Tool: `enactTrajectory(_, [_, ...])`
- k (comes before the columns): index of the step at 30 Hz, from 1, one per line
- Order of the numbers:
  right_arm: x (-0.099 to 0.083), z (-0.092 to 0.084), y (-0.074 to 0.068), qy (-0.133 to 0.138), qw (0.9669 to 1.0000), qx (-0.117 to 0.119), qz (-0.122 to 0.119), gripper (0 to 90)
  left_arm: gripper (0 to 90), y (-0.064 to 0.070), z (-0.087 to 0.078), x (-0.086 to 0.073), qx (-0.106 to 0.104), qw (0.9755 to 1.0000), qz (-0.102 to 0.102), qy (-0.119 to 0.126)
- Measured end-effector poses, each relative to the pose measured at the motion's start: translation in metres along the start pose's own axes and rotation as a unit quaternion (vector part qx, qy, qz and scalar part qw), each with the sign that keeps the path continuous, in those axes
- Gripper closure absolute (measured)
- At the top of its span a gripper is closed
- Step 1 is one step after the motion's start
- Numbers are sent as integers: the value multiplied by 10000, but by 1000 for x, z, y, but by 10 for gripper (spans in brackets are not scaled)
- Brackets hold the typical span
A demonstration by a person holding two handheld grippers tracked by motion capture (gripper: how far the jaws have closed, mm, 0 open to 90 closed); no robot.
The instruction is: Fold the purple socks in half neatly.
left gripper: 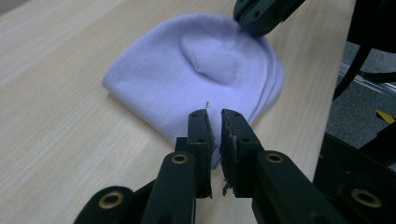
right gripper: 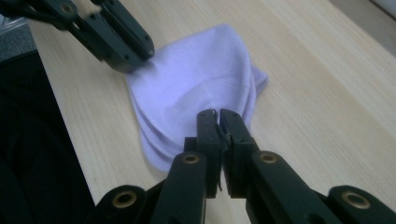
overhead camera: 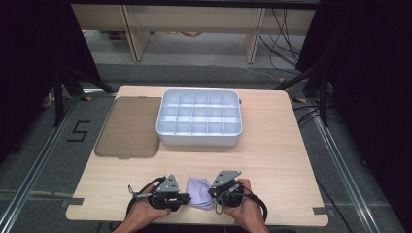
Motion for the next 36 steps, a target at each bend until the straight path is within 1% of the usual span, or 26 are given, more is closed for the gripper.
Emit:
enactTrajectory(1, [0, 0, 0, 0, 10000, 0, 0, 870, 821, 0, 1, -1, 5, 9999, -144, 23])
enactTrajectory(2, [1, -1, -1, 16, 10000, -1, -3, 868, 823, 1, 1, 0, -8, 9999, -147, 27])
enactTrajectory(3, [2, -1, -2, 42, 10000, 39, -24, 868, 822, 0, 0, 1, 26, 10000, -12, 24])
enactTrajectory(4, [3, 0, -4, 91, 10000, -28, -12, 866, 816, 2, 0, 1, 30, 9999, -86, 71])
enactTrajectory(5, [3, 0, -4, 129, 9999, -1, -19, 866, 807, 0, -2, 2, 53, 9999, -51, 71])
enactTrajectory(8, [7, 2, -6, 189, 9998, 78, -58, 864, 769, -6, -8, 5, 141, 9996, -202, 122])
enactTrajectory(10, [10, 2, -8, 186, 9997, 151, -68, 861, 713, -9, -11, 5, 145, 9991, -364, 147])
enactTrajectory(11, [13, 5, -10, 237, 9996, 105, -121, 861, 616, -10, -10, 4, 149, 9983, -561, 108])
enactTrajectory(12, [13, 5, -10, 237, 9996, 105, -121, 861, 616, -10, -10, 3, 100, 9975, -697, 114])
enactTrajectory(13, [14, 5, -12, 187, 9996, 215, -87, 861, 597, -9, -8, 0, 40, 9954, -955, 76])
enactTrajectory(14, [15, 8, -12, 172, 9993, 200, -264, 861, 574, -11, -8, 0, 73, 9954, -957, 42])
enactTrajectory(16, [16, 11, -14, 150, 9994, 260, -169, 860, 559, -11, -4, -1, 48, 9941, -1083, 42])
enactTrajectory(17, [15, 11, -13, 144, 9993, 249, -221, 859, 563, -12, -4, -1, 61, 9938, -1113, 20])
enactTrajectory(19, [15, 10, -13, 77, 9996, 228, -151, 857, 576, -10, -2, 0, 97, 9946, -1028, 79])
enactTrajectory(21, [14, 11, -12, 160, 9994, 178, -234, 855, 601, -8, -1, -1, 113, 9955, -935, 105])
enactTrajectory(22, [14, 11, -11, 194, 9992, 202, -291, 853, 655, -7, 1, -2, 119, 9958, -888, 170])
enactTrajectory(23, [14, 12, -11, 191, 9992, 196, -297, 853, 692, -5, 3, -3, 110, 9954, -914, 251])
enactTrajectory(26, [15, 11, -13, 128, 9993, 212, -265, 852, 779, -5, 4, -3, 55, 9950, -964, 241])
enactTrajectory(28, [16, 14, -13, 187, 9990, 226, -346, 852, 824, -6, 4, -3, -2, 9949, -963, 290])
enactTrajectory(29, [18, 15, -15, 125, 9993, 262, -243, 854, 834, -7, 3, -3, 18, 9944, -1011, 301])
enactTrajectory(30, [18, 17, -15, 138, 9992, 228, -310, 859, 840, -7, 3, -3, 18, 9944, -1011, 301])
enactTrajectory(31, [18, 17, -15, 138, 9992, 228, -310, 859, 840, -7, 2, -2, 87, 9953, -891, 356])
enactTrajectory(32, [19, 20, -18, 72, 9990, 422, -132, 870, 845, -9, -1, -1, 150, 9961, -801, 334])
enactTrajectory(33, [19, 20, -18, 72, 9990, 422, -132, 870, 846, -9, -1, -1, 150, 9961, -801, 334])
enactTrajectory(34, [18, 29, -17, 116, 9981, 541, -278, 880, 847, -9, -4, -1, 130, 9968, -709, 349])
enactTrajectory(36, [18, 35, -19, 37, 9976, 598, -332, 891, 847, -7, -4, -1, 134, 9958, -813, 389])
Point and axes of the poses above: each handheld gripper's, and its own axes: z roughly forward along the jaws, x roughly out of its top, y roughly to its right, the point moved 2 cm from there along z, roughly forward along the jaws, and after that the axes turned 15 degrees about -z, right-handed, at the moved point
